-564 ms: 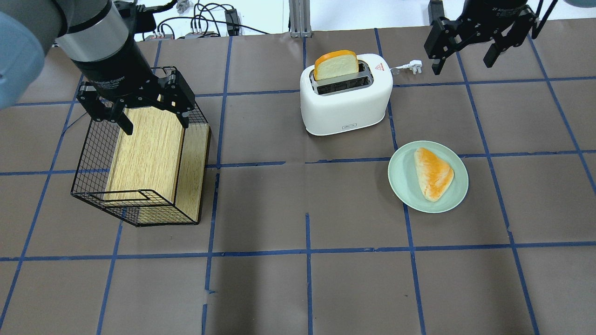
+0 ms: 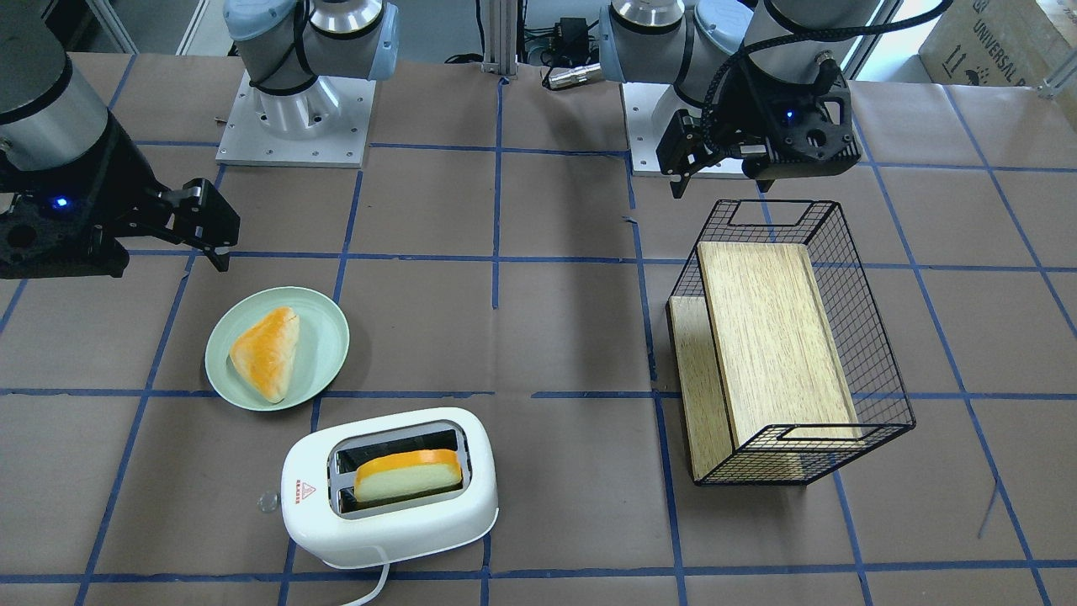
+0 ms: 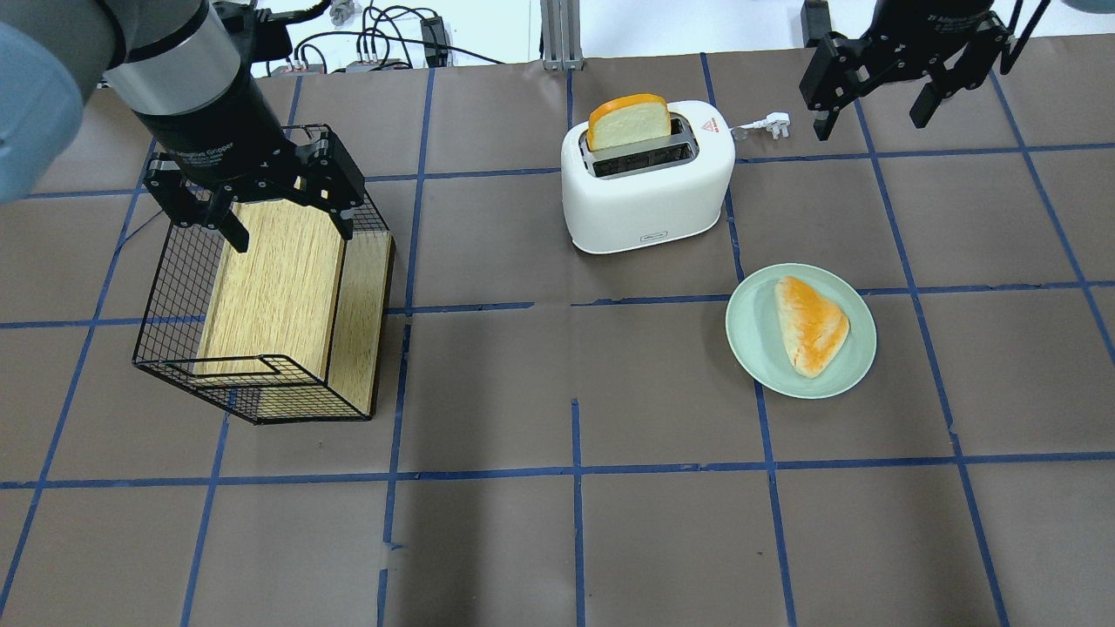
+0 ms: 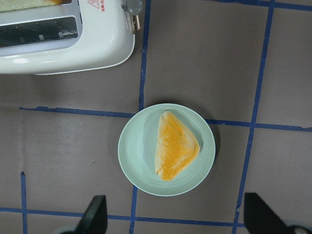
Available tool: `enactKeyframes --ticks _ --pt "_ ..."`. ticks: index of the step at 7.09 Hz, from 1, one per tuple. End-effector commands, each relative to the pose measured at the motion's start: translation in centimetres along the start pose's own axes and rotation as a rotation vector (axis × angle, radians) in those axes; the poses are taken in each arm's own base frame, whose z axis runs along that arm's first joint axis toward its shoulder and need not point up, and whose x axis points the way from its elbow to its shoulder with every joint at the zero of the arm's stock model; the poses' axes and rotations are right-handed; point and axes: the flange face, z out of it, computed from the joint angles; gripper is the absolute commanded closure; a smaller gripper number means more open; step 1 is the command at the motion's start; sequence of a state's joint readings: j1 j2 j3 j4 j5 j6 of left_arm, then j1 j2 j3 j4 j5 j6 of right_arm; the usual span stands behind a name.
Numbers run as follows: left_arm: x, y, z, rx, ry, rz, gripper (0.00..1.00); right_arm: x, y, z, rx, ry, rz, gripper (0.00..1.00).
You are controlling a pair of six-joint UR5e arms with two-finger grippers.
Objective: Press toaster with right arm
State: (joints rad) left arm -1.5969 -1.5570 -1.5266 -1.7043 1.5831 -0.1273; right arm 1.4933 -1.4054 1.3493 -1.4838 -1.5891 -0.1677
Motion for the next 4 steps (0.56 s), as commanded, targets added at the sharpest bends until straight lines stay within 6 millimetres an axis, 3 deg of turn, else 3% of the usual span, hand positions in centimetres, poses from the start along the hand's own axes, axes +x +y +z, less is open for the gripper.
enactKeyframes --ticks 1,4 --pt "0.0 0.0 -0.01 0.0 0.0 0.0 0.0 -0.03 -0.14 0.05 0.0 -0.001 0.0 0.0" --pt "-0.07 -0.03 -0.01 0.0 0.0 -0.001 0.0 -0.02 -0.02 -0.04 0.001 0.002 0.0 0.0"
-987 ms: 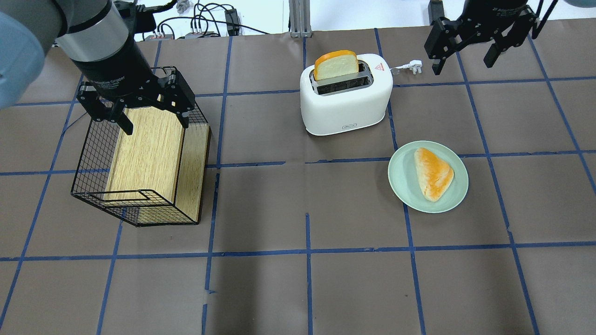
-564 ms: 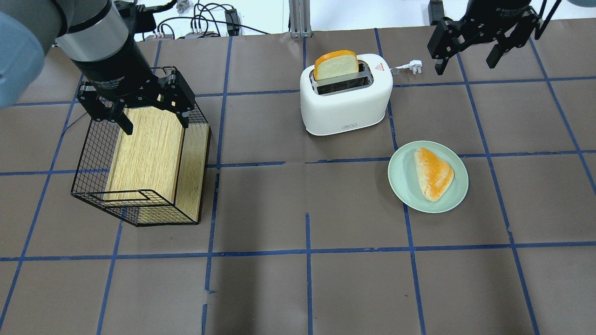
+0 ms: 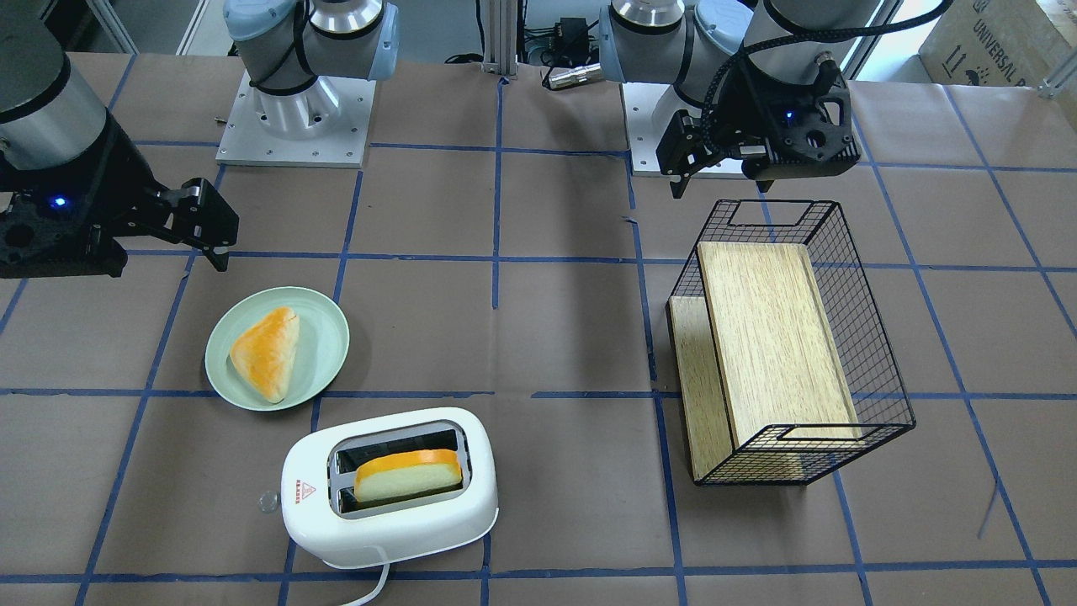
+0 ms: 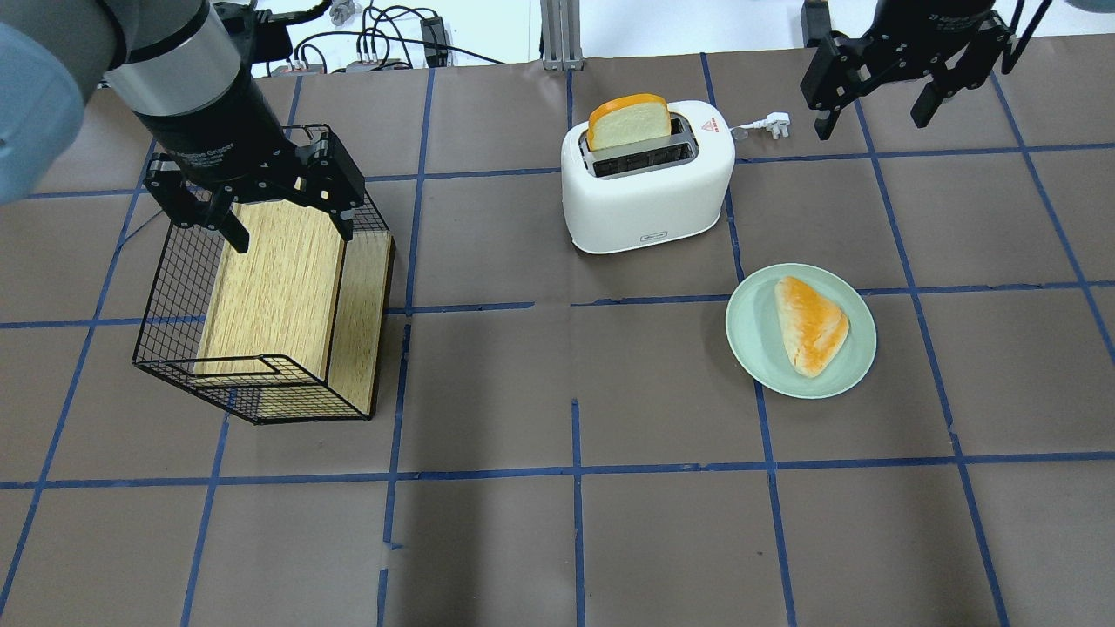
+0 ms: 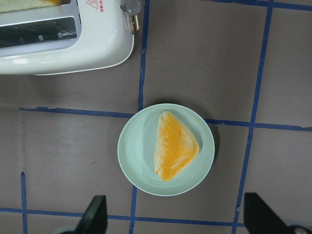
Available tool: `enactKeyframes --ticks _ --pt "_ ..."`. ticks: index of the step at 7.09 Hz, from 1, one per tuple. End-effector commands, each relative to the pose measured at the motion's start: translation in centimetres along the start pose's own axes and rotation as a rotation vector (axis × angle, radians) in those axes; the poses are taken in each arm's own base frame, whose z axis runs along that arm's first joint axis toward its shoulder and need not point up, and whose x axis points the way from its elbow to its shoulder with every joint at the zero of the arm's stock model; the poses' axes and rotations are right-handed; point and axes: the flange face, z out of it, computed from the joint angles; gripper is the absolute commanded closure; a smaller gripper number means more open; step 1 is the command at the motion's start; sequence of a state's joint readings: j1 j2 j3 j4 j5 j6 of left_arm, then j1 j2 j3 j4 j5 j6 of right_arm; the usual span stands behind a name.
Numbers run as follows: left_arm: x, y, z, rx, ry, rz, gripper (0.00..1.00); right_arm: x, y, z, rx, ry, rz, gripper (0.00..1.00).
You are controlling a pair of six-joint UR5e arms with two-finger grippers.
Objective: Press toaster with right arm
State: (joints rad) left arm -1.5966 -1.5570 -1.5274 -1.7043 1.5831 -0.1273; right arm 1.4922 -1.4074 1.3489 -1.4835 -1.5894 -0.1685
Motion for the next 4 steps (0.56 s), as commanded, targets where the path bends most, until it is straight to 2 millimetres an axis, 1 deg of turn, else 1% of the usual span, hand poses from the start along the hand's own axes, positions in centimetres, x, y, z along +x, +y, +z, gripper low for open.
enactKeyframes --ticks 1,2,3,4 --pt "0.01 0.0 -0.05 0.001 0.0 0.0 0.0 -0.02 -0.15 0.23 -0.007 -0.003 0.001 0.0" --pt "0.01 -0.02 -0.07 0.003 0.0 0.0 0.0 0.05 0.1 -0.25 0.001 0.0 0.002 0.0" --pt "0.01 0.0 -0.05 0.001 0.0 0.0 0.0 0.09 -0.17 0.01 0.001 0.0 0.002 0.0" --pt "0.01 0.0 -0.05 0.001 0.0 0.0 0.0 0.16 0.04 -0.18 0.005 0.002 0.001 0.0"
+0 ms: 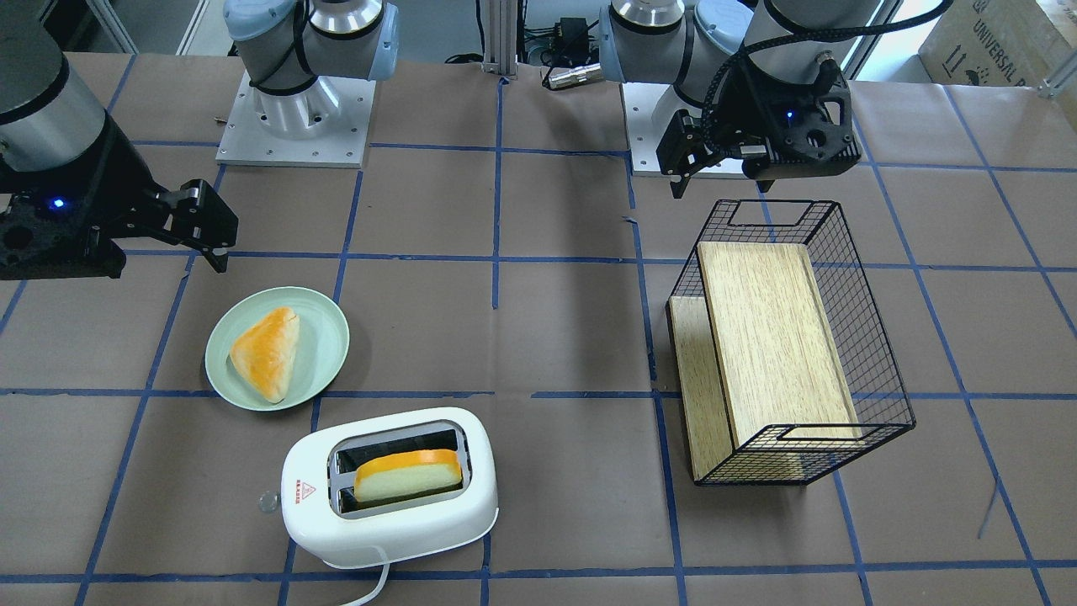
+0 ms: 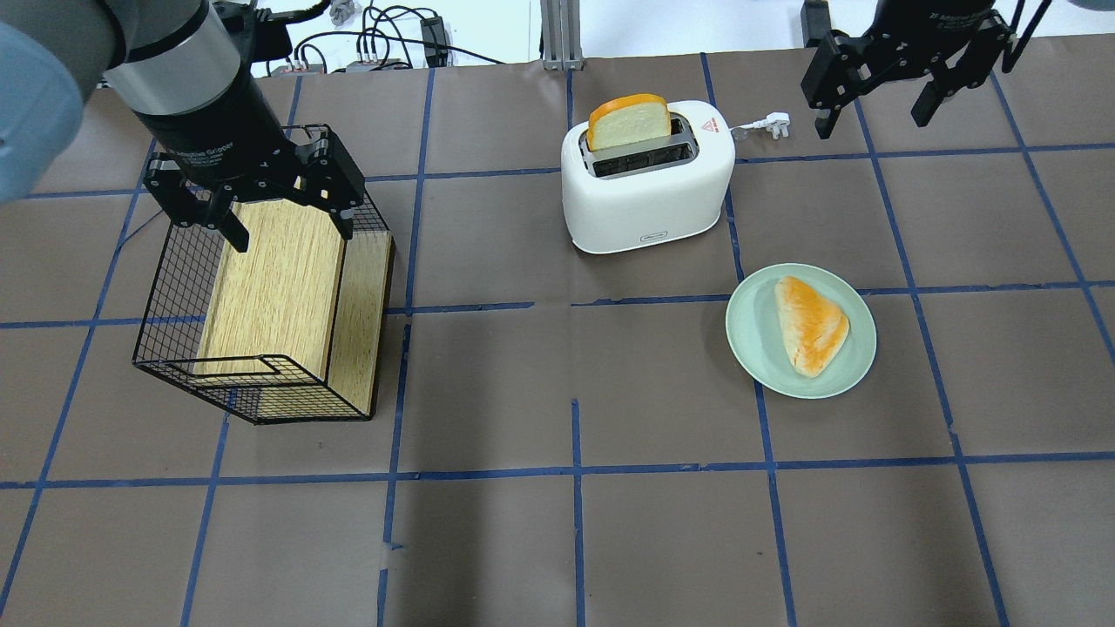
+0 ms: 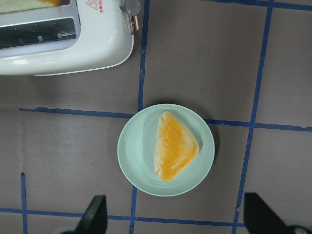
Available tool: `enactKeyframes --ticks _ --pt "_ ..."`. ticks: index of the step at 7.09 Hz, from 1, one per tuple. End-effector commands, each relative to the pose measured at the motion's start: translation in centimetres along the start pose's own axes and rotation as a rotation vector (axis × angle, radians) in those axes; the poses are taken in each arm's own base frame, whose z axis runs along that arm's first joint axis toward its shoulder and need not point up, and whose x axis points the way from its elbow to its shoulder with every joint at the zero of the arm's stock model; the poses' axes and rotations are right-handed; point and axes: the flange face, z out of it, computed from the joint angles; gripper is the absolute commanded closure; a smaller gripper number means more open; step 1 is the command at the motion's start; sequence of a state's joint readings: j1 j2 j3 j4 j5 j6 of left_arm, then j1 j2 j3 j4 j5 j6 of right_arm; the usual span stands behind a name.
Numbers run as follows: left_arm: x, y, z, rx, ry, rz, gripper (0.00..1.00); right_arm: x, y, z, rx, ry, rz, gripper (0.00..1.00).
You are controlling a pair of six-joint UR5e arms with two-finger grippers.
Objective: Press toaster with right arm
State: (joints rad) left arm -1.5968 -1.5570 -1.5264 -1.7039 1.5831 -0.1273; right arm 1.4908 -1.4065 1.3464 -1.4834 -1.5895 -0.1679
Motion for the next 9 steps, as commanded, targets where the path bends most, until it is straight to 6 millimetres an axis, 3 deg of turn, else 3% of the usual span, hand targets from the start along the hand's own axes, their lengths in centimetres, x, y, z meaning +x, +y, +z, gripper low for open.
enactKeyframes --ticks 1,9 --pt "0.0 0.0 0.0 0.0 0.0 0.0 0.0 0.19 -0.18 0.09 0.01 0.001 -0.002 0.0" --pt "0.0 0.0 0.0 0.0 0.0 0.0 0.0 -0.02 -0.45 -0.31 0.053 0.009 -0.002 0.0"
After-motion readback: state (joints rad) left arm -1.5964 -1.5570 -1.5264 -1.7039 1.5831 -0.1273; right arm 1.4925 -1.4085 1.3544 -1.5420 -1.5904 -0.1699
